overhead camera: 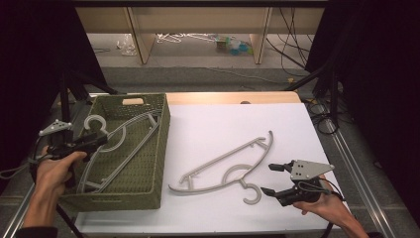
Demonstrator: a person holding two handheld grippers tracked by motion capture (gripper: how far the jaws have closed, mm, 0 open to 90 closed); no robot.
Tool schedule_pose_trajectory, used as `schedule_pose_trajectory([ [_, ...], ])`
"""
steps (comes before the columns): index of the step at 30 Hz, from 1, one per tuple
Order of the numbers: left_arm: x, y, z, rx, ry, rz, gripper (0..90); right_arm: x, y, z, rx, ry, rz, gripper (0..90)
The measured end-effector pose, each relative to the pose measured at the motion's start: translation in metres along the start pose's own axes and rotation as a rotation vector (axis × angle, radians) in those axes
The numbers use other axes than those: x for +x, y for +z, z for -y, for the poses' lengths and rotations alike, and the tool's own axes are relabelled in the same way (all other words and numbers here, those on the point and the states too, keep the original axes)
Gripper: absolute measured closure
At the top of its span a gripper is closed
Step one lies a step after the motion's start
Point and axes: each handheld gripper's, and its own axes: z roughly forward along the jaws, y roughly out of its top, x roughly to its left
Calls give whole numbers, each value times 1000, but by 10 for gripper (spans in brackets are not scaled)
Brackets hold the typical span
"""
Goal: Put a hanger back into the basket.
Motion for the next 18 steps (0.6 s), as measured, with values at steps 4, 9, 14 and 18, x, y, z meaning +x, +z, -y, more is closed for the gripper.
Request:
schedule_pose_trajectory([
  [4,-30,-14,-1,-19,78,21,445,-1,-1,0,6,0,-5,238],
  [9,-70,-23,4,-52,122,70,384,-1,-1,-1,7,-7,-3,236],
  [14,-101,-17,14,-89,151,168,344,0,0,0,7,3,-2,232],
  [18,-125,-12,17,-121,210,218,315,-1,0,0,-2,1,3,228],
])
